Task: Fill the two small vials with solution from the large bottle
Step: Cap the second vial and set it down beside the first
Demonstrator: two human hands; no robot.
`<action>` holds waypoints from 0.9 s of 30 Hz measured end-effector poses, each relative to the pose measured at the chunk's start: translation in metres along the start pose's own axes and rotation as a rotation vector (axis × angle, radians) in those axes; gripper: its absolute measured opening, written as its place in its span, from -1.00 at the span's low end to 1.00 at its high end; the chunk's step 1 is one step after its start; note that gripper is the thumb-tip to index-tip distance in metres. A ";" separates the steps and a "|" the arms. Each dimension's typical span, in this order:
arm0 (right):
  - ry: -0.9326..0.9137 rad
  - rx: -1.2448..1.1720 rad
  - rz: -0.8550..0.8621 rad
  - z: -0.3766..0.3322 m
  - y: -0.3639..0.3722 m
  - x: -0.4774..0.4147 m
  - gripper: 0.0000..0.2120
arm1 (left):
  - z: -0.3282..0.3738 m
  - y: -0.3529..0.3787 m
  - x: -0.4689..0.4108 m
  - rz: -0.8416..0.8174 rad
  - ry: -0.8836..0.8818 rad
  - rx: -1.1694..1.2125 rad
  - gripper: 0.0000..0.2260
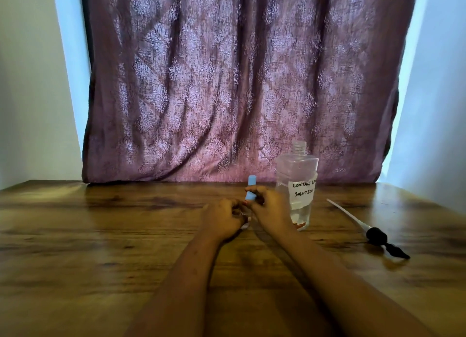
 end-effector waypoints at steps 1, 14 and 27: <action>0.010 -0.029 0.016 -0.001 0.000 0.000 -0.73 | 0.000 -0.001 0.000 0.016 0.005 -0.021 -0.71; 0.304 -0.105 -0.075 0.007 0.037 -0.015 -0.80 | -0.026 0.000 -0.012 0.073 -0.145 0.042 -0.54; 0.331 0.036 -0.003 0.029 0.072 -0.054 -0.80 | -0.038 0.002 -0.021 0.156 -0.283 -0.017 -0.66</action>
Point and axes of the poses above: each hand's wrist, its own x-axis away from the middle knuckle, its own y-axis out of the palm, z = x × y, the point moved 4 cm from there along -x, towards the middle knuckle, and after that the axes turned 8 degrees about -x, right-handed, at the moved point
